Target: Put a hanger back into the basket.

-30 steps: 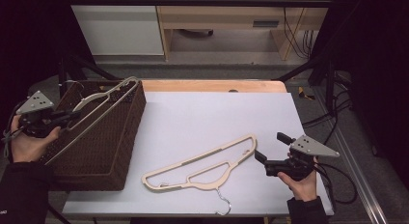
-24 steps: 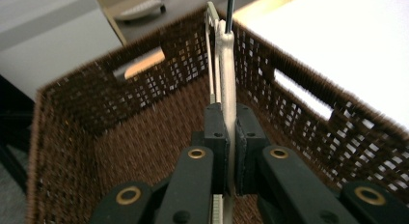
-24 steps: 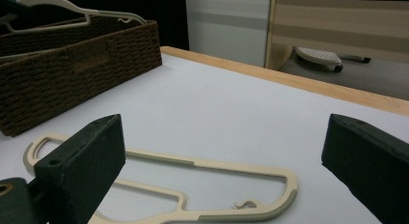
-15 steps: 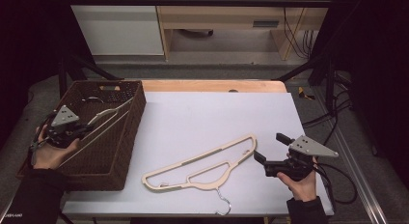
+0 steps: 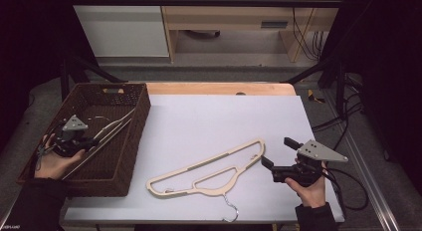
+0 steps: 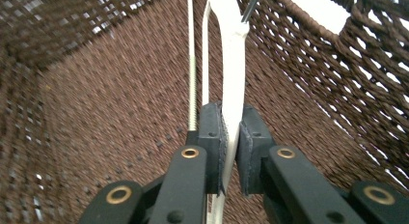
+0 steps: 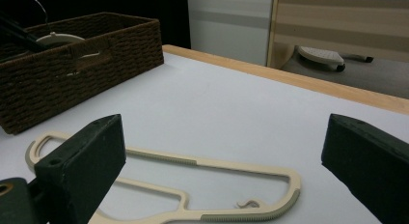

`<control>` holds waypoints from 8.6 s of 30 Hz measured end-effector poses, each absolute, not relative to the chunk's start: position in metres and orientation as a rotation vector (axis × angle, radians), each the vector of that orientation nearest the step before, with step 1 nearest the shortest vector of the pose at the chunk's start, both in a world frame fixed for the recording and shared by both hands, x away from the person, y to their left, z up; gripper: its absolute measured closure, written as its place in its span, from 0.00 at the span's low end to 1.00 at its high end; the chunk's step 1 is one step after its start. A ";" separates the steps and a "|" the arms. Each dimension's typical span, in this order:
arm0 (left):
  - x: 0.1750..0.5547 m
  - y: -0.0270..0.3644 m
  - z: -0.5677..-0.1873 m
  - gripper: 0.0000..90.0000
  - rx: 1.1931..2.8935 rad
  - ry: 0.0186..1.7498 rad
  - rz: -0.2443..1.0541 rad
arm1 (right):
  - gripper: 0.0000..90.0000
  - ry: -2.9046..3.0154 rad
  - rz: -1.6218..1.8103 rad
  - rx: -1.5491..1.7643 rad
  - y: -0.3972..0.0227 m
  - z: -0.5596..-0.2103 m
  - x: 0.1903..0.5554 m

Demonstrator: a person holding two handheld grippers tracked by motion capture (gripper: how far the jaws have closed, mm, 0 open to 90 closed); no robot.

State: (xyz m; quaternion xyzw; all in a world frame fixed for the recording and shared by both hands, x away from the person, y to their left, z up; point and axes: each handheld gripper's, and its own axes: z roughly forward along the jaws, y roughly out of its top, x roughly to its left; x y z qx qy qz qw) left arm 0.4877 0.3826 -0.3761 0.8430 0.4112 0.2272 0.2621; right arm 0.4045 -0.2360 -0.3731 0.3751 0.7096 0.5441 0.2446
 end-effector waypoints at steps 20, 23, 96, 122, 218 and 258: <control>0.441 0.384 -0.333 0.66 2.081 1.011 0.636 | 0.03 1.950 1.488 1.030 -0.232 -0.376 0.403; 0.426 0.373 -0.322 0.56 1.935 0.992 0.679 | 0.03 1.953 1.488 1.030 -0.231 -0.376 0.403; 0.403 0.210 -0.434 0.08 1.964 0.694 0.390 | 0.74 2.510 1.165 1.175 -0.131 -0.479 0.374; 0.404 0.208 -0.437 0.08 1.985 0.691 0.385 | 0.98 2.535 1.108 1.279 -0.138 -0.473 0.378; 0.423 0.108 -0.404 0.91 2.236 0.599 0.379 | 0.29 1.982 1.438 1.241 -0.233 -0.413 0.393; 0.400 0.202 -0.301 0.95 1.930 0.630 0.533 | 0.08 1.973 1.423 1.184 -0.242 -0.413 0.395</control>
